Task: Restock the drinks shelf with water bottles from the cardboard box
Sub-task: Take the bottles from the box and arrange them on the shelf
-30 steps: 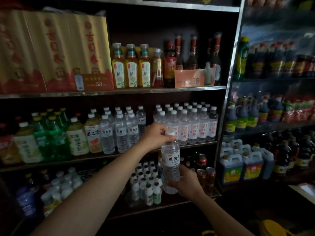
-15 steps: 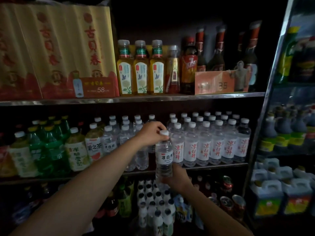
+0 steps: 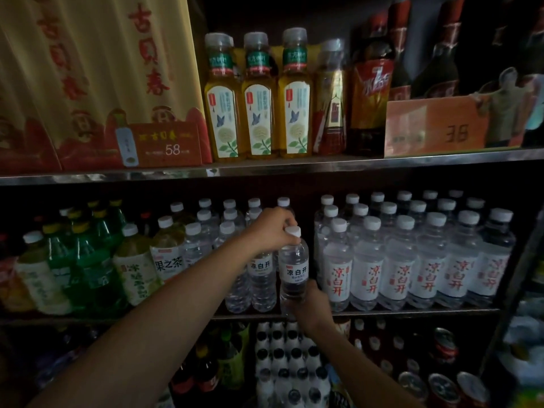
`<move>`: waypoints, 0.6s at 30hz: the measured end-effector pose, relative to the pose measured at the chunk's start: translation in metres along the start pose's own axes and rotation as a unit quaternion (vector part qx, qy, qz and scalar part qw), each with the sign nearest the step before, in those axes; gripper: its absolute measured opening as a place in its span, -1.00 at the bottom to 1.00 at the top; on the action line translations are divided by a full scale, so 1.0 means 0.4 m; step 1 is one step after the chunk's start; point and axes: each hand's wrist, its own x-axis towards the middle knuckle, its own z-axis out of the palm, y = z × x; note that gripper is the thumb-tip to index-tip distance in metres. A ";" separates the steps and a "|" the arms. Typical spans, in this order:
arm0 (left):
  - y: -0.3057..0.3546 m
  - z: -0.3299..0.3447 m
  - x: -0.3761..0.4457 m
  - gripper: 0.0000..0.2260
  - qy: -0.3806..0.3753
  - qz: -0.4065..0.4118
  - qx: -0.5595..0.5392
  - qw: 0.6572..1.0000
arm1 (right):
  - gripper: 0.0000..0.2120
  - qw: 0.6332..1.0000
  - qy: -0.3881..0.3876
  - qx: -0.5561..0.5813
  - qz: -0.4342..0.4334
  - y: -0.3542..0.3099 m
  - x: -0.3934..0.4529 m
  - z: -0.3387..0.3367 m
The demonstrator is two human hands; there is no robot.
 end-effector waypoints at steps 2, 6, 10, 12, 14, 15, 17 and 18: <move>-0.004 -0.011 0.025 -0.74 -0.001 0.003 0.024 1.000 | -0.58 1.000 0.007 -0.005 -0.005 -0.002 0.018 0.008; -0.016 -0.034 0.066 -0.66 -0.009 0.012 0.065 0.998 | -0.55 1.000 0.011 -0.011 -0.019 -0.016 0.051 0.020; -0.047 -0.040 0.106 -0.63 0.001 -0.005 0.067 0.998 | -0.52 1.000 0.000 -0.006 -0.021 -0.031 0.093 0.026; -0.061 -0.043 0.126 -0.65 -0.003 -0.006 0.072 0.997 | -0.49 0.999 -0.001 -0.025 -0.021 -0.035 0.116 0.031; -0.072 -0.045 0.147 -0.67 -0.004 -0.006 0.071 0.997 | -0.50 0.999 0.002 -0.037 -0.017 -0.037 0.137 0.037; -0.076 -0.044 0.156 -0.68 -0.002 -0.006 0.068 0.998 | -0.51 0.999 0.003 -0.045 -0.015 -0.037 0.148 0.040; -0.077 -0.039 0.172 -0.67 0.001 -0.008 0.059 0.998 | -0.50 0.998 0.007 -0.061 -0.013 -0.036 0.167 0.047; -0.078 -0.036 0.182 -0.66 0.002 -0.009 0.054 0.998 | -0.50 0.998 0.010 -0.066 -0.012 -0.036 0.176 0.050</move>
